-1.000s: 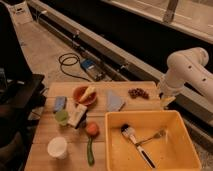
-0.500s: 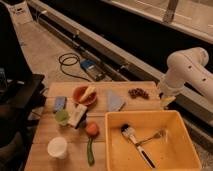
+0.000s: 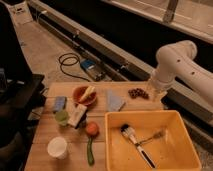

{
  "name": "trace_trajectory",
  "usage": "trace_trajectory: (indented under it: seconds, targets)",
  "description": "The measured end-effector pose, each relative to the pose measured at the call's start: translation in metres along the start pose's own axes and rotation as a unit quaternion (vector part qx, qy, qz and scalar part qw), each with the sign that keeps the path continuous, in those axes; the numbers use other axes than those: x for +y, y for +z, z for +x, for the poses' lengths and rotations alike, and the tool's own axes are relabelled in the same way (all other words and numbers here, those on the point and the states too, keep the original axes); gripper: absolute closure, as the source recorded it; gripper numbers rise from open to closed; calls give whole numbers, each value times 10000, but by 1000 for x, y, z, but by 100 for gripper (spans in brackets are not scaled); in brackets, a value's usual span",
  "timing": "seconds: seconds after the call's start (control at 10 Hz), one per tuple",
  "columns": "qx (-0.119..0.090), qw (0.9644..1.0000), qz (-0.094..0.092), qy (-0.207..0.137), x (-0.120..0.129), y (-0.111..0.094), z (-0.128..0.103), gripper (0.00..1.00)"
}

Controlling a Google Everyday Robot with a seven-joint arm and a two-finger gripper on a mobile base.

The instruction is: Wipe tray with eraser

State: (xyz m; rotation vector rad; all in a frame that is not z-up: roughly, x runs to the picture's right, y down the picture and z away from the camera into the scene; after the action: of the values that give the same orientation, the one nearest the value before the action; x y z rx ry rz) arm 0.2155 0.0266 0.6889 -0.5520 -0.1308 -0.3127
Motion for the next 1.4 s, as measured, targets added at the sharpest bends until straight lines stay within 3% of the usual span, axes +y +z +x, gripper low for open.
trace_trajectory:
  seconds: [0.2, 0.4, 0.5, 0.6, 0.7, 0.9, 1.1, 1.2, 1.4]
  targets:
    - [-104, 9981, 94, -598, -17, -6, -50, 47]
    - [-267, 9915, 228, -1253, -25, -15, -100, 47]
    - [-398, 9855, 307, -1620, -27, -21, -127, 47]
    - [-589, 9753, 437, -2085, -24, -29, -159, 47]
    - [-682, 9692, 525, -2307, -21, -35, -174, 47]
    - [-740, 9648, 586, -2457, -19, -38, -184, 47]
    - [-738, 9653, 589, -2434, -19, -38, -182, 47]
    - [-731, 9640, 605, -2484, -20, -38, -182, 52]
    - [-734, 9526, 651, -2879, -32, -35, -196, 68]
